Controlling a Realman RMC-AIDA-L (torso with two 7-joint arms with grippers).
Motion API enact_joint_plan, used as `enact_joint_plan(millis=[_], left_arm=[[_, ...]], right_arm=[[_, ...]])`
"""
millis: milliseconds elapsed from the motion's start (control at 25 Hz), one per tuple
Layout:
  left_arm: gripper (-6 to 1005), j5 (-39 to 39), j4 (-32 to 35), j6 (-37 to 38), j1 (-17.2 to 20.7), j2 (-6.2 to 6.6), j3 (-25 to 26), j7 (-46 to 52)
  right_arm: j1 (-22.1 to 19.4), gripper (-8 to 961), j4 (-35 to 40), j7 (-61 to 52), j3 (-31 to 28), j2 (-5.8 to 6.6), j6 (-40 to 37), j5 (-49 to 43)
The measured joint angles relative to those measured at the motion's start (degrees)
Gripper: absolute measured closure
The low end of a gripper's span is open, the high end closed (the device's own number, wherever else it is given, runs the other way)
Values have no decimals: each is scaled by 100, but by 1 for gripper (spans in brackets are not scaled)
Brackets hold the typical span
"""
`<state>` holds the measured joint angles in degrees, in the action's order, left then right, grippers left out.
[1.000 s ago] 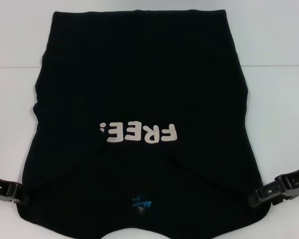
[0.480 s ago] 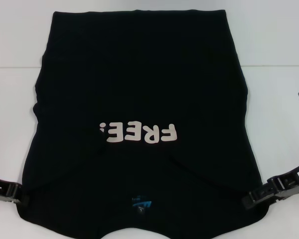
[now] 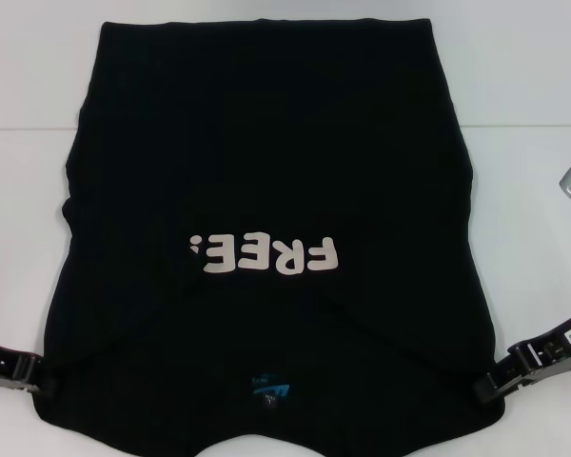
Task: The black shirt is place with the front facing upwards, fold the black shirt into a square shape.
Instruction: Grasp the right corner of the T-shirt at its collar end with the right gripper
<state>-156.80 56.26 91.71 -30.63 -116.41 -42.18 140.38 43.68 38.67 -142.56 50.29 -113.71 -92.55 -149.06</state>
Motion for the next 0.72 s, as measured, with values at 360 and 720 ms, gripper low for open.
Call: enact_joint_plan(millis=[360, 720], left_arm=[[983, 0, -11, -4, -10, 13, 0, -8], [983, 4, -10, 23, -13, 27, 0, -10]], right_arm=[[47, 707, 0, -8, 6, 17, -15, -121], [114, 920, 0, 14, 6, 27, -51, -212]])
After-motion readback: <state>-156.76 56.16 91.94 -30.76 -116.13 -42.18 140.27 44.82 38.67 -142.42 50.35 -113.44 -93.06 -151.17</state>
